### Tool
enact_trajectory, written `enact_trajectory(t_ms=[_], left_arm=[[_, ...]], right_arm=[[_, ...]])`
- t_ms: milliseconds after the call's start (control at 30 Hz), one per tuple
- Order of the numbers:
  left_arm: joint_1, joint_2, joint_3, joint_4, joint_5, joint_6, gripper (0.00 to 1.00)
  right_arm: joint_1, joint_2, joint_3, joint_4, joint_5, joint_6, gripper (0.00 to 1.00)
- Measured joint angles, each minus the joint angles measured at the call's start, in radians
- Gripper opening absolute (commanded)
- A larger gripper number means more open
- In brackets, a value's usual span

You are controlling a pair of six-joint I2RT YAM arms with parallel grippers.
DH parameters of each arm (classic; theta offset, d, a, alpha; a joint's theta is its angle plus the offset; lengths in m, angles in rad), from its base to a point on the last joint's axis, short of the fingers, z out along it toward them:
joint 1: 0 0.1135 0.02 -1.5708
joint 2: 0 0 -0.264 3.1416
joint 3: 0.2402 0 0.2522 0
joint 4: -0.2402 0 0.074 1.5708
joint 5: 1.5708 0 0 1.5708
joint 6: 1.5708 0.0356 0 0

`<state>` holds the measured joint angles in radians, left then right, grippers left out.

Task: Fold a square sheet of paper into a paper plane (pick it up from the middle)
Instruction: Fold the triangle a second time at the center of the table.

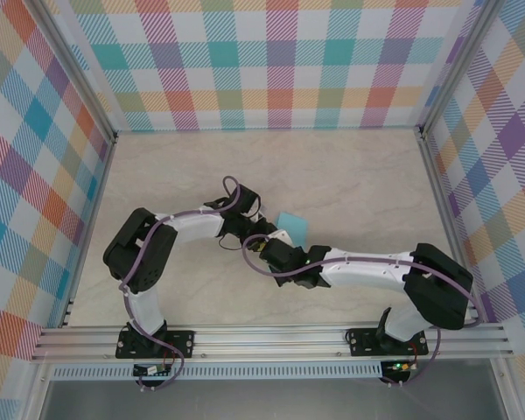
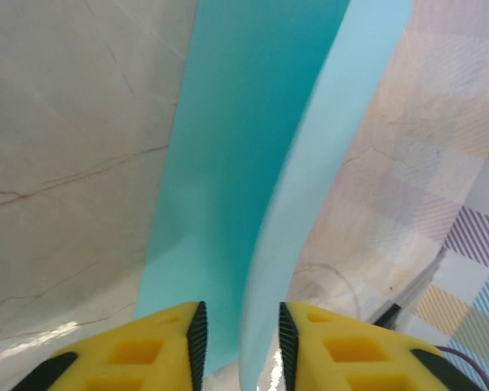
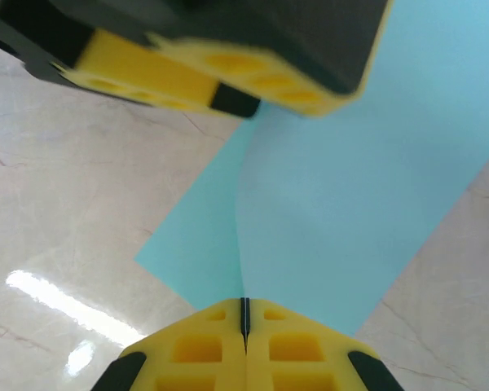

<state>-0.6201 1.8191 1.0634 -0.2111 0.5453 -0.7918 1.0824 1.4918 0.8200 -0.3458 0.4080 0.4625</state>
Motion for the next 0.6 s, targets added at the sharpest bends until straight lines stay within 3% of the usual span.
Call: enact_trajectory(t_ms=[300,600], left_arm=[[0.001,-0.090,-0.001,-0.079,-0.140,0.007,0.42],[0.001,-0.094,-0.014,-0.091,-0.166,0.024,0.38]], right_arm=[[-0.188,-0.076,-0.080,0.100,-0.296,-0.008,0.02],[-0.350,-0.077,-0.117,0.166,-0.561,-0.024,0.04]])
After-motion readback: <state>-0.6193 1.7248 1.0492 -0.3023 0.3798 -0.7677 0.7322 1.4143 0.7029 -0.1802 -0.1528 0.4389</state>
